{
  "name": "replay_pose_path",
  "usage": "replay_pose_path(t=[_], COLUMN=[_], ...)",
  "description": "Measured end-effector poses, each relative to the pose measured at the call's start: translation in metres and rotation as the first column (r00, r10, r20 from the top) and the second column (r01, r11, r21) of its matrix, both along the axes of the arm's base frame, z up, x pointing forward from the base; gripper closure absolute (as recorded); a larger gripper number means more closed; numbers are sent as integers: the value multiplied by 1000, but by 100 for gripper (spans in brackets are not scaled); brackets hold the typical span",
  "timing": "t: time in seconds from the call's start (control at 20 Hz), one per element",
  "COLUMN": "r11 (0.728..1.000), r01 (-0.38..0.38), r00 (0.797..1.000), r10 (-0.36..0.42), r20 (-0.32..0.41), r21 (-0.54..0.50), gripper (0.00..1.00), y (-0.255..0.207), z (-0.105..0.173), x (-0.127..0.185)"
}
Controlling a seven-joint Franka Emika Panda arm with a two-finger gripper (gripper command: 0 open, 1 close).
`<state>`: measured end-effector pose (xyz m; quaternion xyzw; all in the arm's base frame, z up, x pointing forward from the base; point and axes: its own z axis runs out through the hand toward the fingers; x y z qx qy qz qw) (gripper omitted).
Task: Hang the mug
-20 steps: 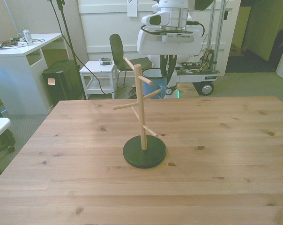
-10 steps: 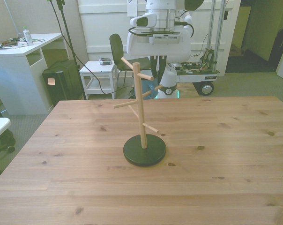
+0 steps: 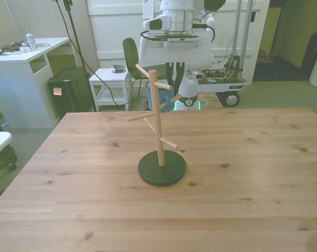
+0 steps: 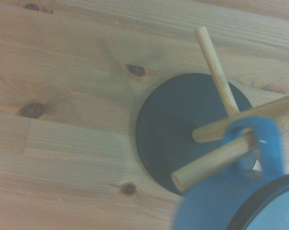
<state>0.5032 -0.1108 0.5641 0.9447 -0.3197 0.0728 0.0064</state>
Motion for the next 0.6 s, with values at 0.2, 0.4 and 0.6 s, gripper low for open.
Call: replay_pose_path(t=[0.2, 0.4, 0.6], r11=[1000, 1000, 1000], r01=[-2, -11, -23], r00=[1000, 1000, 1000], r10=[2, 11, 23], r20=[2, 2, -11], r21=[-1, -2, -1], gripper=[0, 0, 0], y=[2, 15, 50], z=[1, 1, -12], x=[0, -3, -23])
